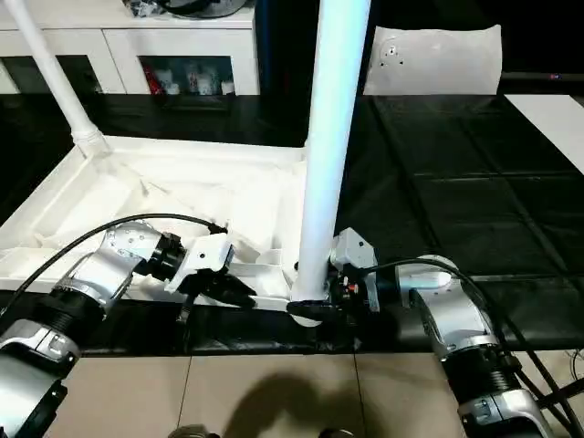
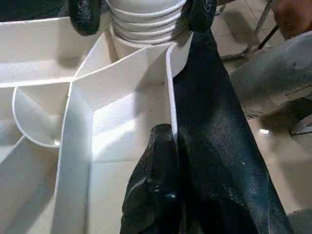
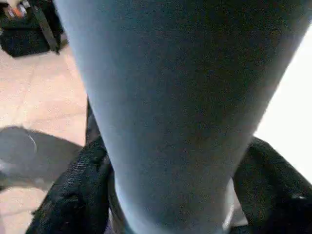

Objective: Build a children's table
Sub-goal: Rotate leg to tighten

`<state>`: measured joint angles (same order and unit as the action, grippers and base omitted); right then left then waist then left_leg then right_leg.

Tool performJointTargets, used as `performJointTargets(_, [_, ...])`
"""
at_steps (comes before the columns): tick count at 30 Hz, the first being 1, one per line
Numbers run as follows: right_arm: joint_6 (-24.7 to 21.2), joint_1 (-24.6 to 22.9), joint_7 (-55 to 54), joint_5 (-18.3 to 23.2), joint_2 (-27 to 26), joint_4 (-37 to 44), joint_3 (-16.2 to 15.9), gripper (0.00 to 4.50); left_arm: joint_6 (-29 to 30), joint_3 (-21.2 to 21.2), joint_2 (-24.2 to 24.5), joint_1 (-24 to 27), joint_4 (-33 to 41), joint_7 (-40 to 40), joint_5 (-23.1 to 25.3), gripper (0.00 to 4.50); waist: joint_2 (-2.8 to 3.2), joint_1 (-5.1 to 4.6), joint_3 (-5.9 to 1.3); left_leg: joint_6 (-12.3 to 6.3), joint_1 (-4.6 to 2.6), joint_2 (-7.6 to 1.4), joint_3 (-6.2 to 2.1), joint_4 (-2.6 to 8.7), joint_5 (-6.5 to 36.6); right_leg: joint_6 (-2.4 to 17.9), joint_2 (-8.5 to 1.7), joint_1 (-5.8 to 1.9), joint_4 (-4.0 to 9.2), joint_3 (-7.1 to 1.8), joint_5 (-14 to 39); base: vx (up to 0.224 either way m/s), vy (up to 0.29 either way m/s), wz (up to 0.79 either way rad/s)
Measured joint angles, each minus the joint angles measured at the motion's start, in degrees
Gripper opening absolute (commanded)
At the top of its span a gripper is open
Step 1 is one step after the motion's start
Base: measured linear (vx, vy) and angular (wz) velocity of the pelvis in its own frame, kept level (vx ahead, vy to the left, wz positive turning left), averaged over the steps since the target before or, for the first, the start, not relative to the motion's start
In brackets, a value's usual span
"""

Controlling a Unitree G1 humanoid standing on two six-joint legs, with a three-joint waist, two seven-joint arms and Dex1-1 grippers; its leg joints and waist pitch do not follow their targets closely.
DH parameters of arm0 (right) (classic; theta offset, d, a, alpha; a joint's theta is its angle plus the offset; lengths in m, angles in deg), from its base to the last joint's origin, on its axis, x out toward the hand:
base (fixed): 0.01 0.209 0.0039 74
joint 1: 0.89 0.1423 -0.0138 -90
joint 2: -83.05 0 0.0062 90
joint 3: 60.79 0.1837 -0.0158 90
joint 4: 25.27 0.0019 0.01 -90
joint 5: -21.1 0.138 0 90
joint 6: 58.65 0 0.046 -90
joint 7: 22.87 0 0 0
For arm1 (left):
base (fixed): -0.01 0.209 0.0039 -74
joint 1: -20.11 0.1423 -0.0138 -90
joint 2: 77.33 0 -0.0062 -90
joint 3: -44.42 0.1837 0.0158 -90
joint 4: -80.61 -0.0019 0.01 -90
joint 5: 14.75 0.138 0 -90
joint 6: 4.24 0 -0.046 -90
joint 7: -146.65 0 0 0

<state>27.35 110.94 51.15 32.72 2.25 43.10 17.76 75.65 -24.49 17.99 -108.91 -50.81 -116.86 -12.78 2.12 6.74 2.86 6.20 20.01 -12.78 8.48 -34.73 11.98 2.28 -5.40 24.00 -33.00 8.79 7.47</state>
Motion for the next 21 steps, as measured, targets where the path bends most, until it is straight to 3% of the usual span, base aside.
performJointTargets(6, [-1.1,0.3,0.8,0.6,-0.1,-0.6,0.0,2.78,-1.1,0.0,0.0,-0.1,-0.7,0.0,0.0,0.0,-0.04,0.05,-0.02,0.0,-0.01,0.0,0.0,-0.02,0.0,0.0,0.0,-0.01,0.0,0.0,0.0,0.0,0.0,0.0])
performJointTargets(14, [-4.2,-0.3,0.6,2.3,-0.8,1.2,0.8,2.74,1.3,-0.7,0.2,0.2,0.5,-1.1,-1.6,0.0,-0.08,0.05,-0.04,0.0,-0.03,-0.02,0.0,-0.01,0.0,0.0,0.01,-0.01,-0.02,0.01,0.0,0.0,0.0,0.0])
performJointTargets(18, [-7.9,-4.6,-6.8,3.6,-4.6,5.1,3.9,2.74,6.8,-2.4,0.2,2.7,4.6,3.3,-1.7,0.0,-0.07,-0.15,-0.05,0.04,-0.06,-0.08,0.01,0.0,0.0,0.0,0.01,-0.02,-0.03,-0.01,0.0,0.0,0.0,0.0])
performJointTargets(21, [-9.1,-4.9,-13.9,2.7,-7.0,5.2,4.7,2.74,11.1,-2.4,-0.2,3.1,6.5,7.8,0.1,0.0,-0.09,-0.69,-0.05,0.16,-0.1,0.0,0.01,-0.03,-0.1,0.0,0.01,-0.04,-0.03,-0.01,-0.1,0.0,0.0,0.0])
